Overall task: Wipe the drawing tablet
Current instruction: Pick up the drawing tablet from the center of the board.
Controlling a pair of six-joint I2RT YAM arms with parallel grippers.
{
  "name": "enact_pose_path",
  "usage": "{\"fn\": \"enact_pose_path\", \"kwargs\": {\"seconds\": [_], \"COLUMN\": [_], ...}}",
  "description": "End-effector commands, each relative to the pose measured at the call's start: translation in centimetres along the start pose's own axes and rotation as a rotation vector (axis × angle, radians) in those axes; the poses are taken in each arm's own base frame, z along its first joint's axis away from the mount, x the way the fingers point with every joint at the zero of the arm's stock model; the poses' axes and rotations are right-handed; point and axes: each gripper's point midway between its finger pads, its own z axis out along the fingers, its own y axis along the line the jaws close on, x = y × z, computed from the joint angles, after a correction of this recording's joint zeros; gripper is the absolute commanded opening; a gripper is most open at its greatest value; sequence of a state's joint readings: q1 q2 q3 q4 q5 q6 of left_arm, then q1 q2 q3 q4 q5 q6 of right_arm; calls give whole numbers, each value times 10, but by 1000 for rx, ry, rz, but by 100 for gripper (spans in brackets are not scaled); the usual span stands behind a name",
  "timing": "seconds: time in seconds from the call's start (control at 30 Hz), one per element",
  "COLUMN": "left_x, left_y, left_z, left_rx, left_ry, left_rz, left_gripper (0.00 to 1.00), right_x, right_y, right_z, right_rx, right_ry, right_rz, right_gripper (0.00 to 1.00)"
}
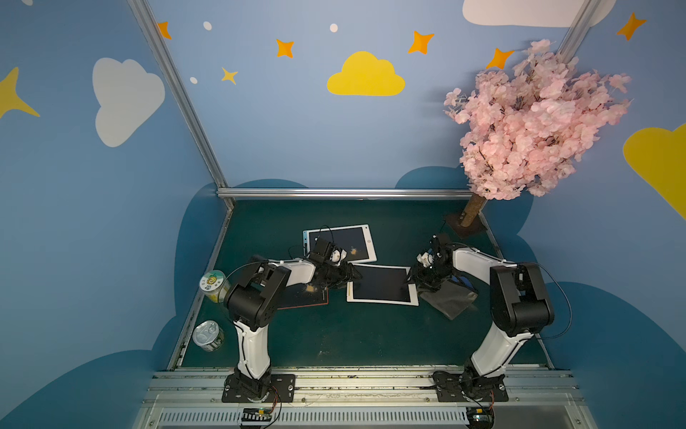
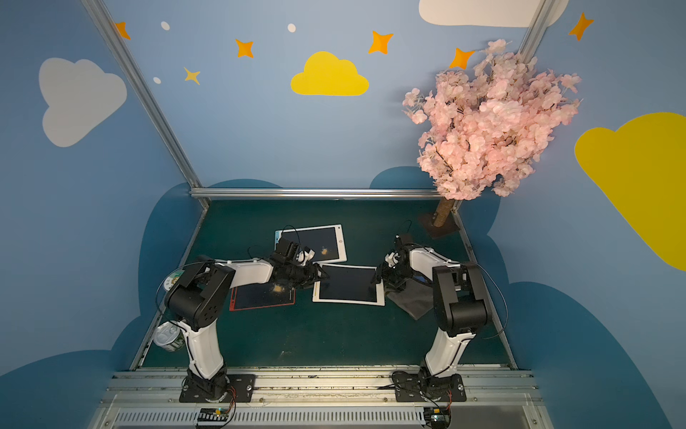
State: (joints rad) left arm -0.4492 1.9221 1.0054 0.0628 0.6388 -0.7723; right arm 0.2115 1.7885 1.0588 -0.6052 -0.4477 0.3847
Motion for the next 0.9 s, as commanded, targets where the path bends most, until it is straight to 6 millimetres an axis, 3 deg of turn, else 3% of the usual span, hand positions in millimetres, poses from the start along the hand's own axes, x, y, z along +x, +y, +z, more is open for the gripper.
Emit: {"fn": "enact_pose_path", "kwargs": {"seconds": [0.0,0.43,0.63,0.77,0.87], "left_x": [-3,-6,-6,-4,-5], "left_y": [-27,-37,-43,-53,-71], "left_z": [-5,-14,-17,-22,-32], "left_rx": [95,122,140,172,228], "left_ry": [-10,-32,-34,-34,-44], "left_rz": [41,68,86,119,169], "left_gripper": [54,28,3,3,3], "right_x": [15,14,12,8,4], "right_y": [0,-1,0,0,-1], "right_z": [10,10,6,-11,-31], "right_rx": [-5,0,6,24,63], "right_ry": [47,42,32,-16,-80], "right_rz": [2,1,-3,-11,-19], "right_gripper": [61,61,61,61,63]}}
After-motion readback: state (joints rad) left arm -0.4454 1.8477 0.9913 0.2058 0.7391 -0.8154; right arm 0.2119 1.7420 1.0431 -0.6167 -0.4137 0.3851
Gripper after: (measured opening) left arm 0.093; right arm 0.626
